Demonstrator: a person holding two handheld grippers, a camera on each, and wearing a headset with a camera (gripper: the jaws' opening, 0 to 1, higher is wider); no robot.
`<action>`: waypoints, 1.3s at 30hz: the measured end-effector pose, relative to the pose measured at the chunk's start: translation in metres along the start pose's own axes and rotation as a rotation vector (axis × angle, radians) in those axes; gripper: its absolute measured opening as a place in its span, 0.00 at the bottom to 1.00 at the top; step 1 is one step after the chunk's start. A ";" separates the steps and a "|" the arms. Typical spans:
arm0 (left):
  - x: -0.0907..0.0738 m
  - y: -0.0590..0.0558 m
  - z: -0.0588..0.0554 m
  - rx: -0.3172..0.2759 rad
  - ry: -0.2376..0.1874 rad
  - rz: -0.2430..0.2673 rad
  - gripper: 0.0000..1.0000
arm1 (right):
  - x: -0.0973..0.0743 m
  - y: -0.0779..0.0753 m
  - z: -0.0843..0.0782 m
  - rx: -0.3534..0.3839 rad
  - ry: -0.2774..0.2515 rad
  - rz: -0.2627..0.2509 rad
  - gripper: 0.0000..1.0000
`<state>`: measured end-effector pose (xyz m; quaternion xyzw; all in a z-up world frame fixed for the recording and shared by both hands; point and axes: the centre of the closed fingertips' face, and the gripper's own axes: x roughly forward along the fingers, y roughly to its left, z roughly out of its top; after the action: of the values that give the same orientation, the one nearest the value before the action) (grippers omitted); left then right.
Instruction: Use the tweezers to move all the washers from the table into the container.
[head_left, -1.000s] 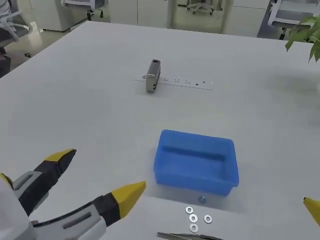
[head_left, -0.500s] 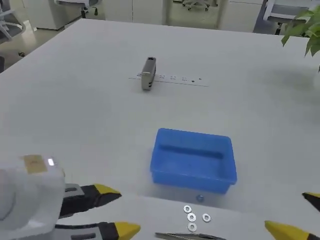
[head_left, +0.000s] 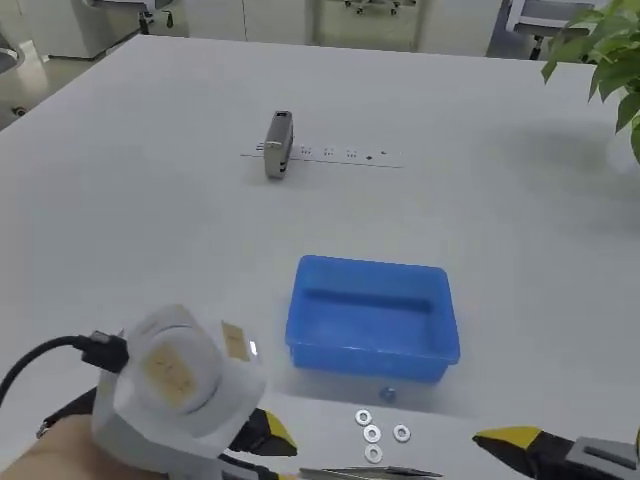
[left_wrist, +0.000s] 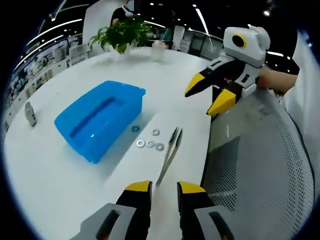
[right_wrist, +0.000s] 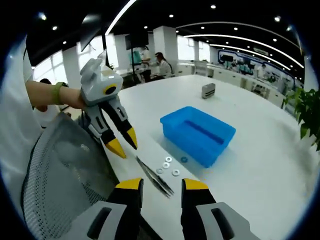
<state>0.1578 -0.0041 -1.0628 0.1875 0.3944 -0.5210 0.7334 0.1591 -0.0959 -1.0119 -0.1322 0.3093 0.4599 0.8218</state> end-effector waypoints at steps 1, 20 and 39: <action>0.002 0.003 0.000 0.021 0.006 0.012 0.16 | 0.001 0.001 -0.001 -0.004 0.005 0.005 0.25; 0.018 0.002 -0.004 0.365 0.105 0.008 0.00 | 0.019 0.010 -0.015 -0.088 0.102 0.072 0.15; -0.044 -0.033 0.053 0.425 -0.042 -0.019 0.00 | 0.036 0.023 -0.022 -0.165 0.140 0.147 0.17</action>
<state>0.1417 -0.0254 -0.9916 0.3232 0.2620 -0.6030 0.6806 0.1452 -0.0704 -1.0502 -0.2082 0.3358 0.5325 0.7485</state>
